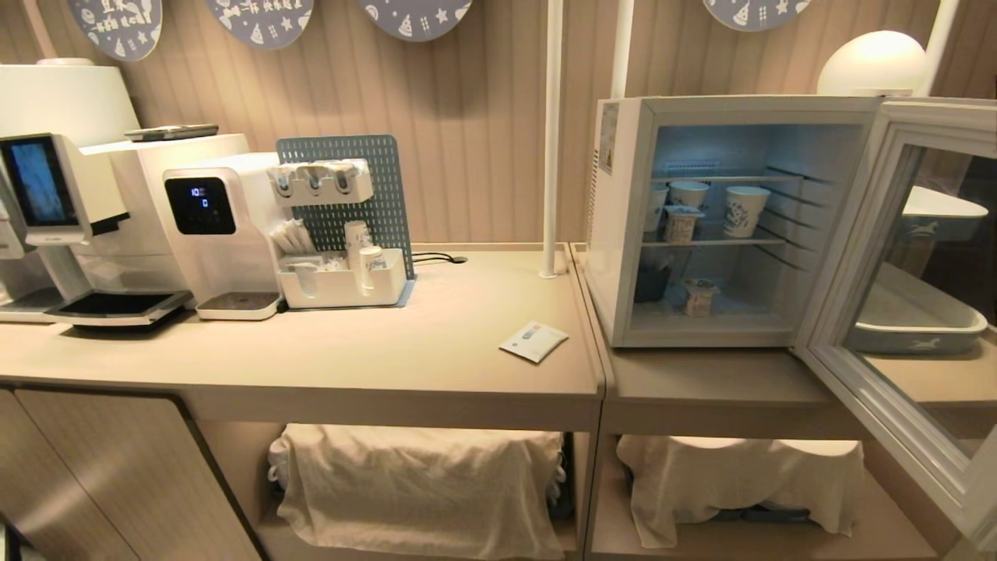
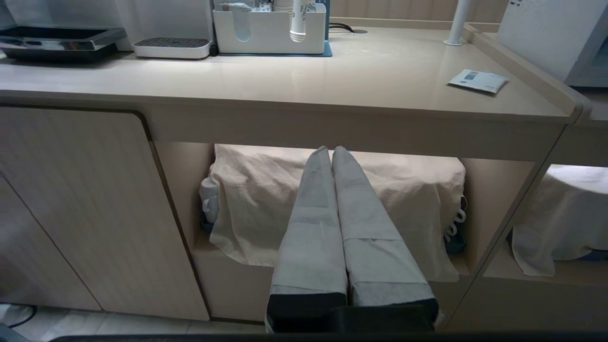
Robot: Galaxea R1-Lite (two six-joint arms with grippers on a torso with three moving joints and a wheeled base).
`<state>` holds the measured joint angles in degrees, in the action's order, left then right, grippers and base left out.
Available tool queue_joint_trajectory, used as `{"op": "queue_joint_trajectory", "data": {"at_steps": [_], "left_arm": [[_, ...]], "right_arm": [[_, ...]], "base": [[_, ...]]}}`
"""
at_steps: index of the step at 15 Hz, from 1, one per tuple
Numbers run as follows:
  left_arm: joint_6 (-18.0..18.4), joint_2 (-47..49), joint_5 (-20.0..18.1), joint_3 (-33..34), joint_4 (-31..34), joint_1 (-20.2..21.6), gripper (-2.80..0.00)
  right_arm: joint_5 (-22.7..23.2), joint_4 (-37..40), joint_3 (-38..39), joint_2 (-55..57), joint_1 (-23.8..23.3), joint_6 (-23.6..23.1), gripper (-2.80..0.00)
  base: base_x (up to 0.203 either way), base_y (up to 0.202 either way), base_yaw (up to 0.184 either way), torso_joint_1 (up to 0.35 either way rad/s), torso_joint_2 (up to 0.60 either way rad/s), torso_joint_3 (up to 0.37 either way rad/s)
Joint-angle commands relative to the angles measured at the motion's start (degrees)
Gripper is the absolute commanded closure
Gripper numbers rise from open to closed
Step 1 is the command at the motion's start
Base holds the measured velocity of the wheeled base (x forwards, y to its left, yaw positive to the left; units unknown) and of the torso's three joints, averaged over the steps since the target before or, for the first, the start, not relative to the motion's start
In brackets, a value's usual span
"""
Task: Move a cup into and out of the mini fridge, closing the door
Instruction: Close the freezer door
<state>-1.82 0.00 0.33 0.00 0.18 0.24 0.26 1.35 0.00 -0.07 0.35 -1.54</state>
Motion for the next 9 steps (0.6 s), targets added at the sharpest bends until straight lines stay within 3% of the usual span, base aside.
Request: {"op": "queue_joint_trajectory", "data": {"at_steps": [1,4,9], "left_arm": [[0.1,0.1,0.0,0.1,0.0,0.0,0.00],[0.0,0.1,0.0,0.2,0.0,0.0,0.00],[0.0,0.1,0.0,0.1,0.0,0.0,0.00]], "right_arm": [[0.0,0.1,0.0,0.1,0.0,0.0,0.00],[0.0,0.1,0.0,0.2,0.0,0.0,0.00],[0.0,0.1,0.0,0.1,0.0,0.0,0.00]], "base": [[0.000,0.000,0.000,0.000,0.00,0.000],[-0.001,-0.022,-0.001,0.000,0.00,-0.001],[0.000,-0.179,0.000,0.004,0.00,0.003]]}}
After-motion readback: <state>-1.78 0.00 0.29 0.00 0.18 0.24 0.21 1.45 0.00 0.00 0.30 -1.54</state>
